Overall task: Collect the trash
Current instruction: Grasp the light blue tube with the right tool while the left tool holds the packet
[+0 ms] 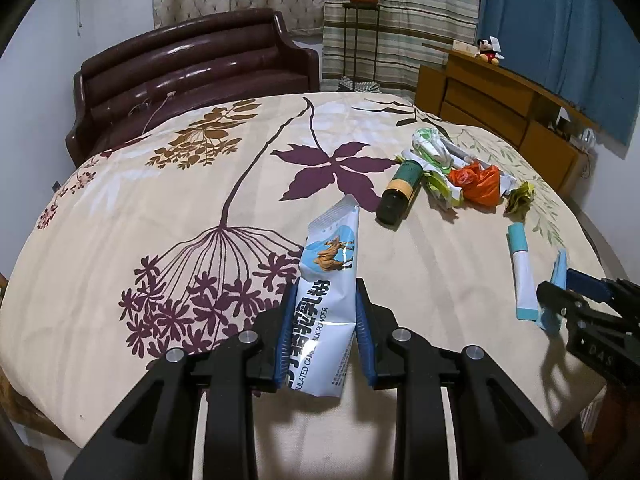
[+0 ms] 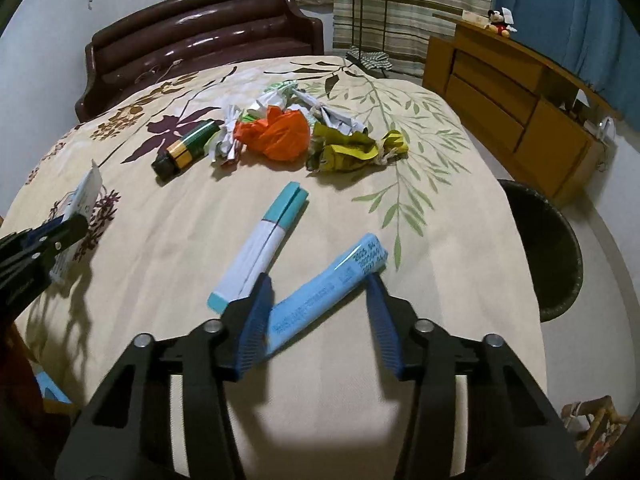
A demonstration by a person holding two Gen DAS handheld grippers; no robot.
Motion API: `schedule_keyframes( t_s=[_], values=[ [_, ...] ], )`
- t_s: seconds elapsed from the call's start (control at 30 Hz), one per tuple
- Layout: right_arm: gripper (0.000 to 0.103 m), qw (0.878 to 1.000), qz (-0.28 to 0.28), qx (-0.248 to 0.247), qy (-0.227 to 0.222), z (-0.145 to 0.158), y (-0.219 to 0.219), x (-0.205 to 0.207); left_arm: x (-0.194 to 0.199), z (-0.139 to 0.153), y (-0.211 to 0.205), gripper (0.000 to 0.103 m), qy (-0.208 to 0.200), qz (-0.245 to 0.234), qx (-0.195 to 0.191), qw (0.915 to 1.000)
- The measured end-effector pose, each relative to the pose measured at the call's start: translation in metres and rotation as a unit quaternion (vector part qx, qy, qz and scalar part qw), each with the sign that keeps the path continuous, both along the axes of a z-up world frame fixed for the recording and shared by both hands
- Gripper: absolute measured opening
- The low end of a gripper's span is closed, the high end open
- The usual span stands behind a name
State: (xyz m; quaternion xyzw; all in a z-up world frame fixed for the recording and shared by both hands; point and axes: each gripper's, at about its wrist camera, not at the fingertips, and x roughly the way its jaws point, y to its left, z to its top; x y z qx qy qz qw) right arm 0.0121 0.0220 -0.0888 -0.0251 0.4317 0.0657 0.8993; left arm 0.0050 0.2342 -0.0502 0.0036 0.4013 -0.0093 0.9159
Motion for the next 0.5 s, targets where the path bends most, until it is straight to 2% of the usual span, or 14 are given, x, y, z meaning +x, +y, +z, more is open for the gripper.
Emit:
schedule_keyframes(
  t_s=[0.17,0.27,0.4,0.5],
  values=[
    [0.028,1.0,0.0,-0.01,-0.006,0.0,-0.003,0.004,0.004,-0.002,-0.001,0.029,0.003,-0.002,-0.003,1.0],
    [0.025,1.0,0.0,-0.009,-0.008,0.0,-0.007,0.006,0.004,-0.002,-0.004,0.029,0.004,-0.005,-0.002,1.0],
    [0.025,1.0,-0.001,-0.006,-0.009,0.0,-0.011,0.006,0.005,-0.002,-0.006,0.029,0.004,-0.006,-0.003,1.0],
    [0.037,1.0,0.0,-0.003,-0.008,0.0,-0.013,0.006,0.005,-0.001,-0.009,0.029,0.005,-0.008,-0.004,1.0]
  ],
)
